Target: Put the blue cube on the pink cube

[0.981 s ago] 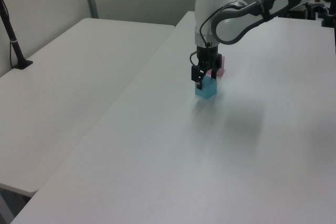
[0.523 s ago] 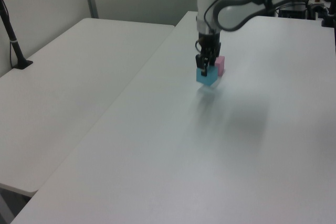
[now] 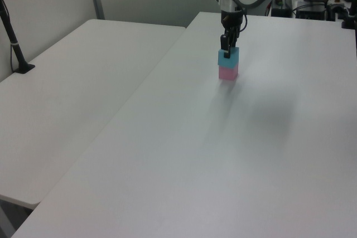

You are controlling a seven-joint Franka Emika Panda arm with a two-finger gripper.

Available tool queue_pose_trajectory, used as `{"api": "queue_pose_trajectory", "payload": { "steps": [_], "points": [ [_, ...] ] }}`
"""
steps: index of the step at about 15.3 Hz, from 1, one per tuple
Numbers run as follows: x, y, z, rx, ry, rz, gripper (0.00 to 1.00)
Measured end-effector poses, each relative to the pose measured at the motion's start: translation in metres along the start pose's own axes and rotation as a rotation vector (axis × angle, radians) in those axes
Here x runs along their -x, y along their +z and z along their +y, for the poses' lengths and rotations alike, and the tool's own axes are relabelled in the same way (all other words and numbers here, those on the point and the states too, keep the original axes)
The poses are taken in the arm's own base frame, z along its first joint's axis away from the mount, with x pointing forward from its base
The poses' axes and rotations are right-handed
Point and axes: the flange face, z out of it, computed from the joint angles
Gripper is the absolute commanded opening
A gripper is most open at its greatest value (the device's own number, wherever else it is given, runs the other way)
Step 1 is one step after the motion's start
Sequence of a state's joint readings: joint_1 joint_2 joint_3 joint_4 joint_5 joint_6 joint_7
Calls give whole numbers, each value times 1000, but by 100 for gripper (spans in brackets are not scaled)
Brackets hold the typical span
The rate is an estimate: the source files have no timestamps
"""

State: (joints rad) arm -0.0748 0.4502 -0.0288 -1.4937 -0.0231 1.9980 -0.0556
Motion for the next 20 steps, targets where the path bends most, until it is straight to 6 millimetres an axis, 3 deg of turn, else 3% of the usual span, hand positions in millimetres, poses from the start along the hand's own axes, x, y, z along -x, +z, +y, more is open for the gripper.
{"api": "queue_pose_trajectory", "payload": {
  "steps": [4, 5, 7, 14, 17, 20],
  "points": [
    [-3, 6, 22, 5, 12, 29, 60],
    [-3, 6, 26, 6, 10, 32, 69],
    [-3, 7, 30, 7, -13, 31, 100],
    [-5, 5, 30, 8, -47, 36, 100],
    [-6, -26, 20, 6, -16, 77, 100],
    [8, -75, -16, -6, 30, 64, 100]
  ]
}}
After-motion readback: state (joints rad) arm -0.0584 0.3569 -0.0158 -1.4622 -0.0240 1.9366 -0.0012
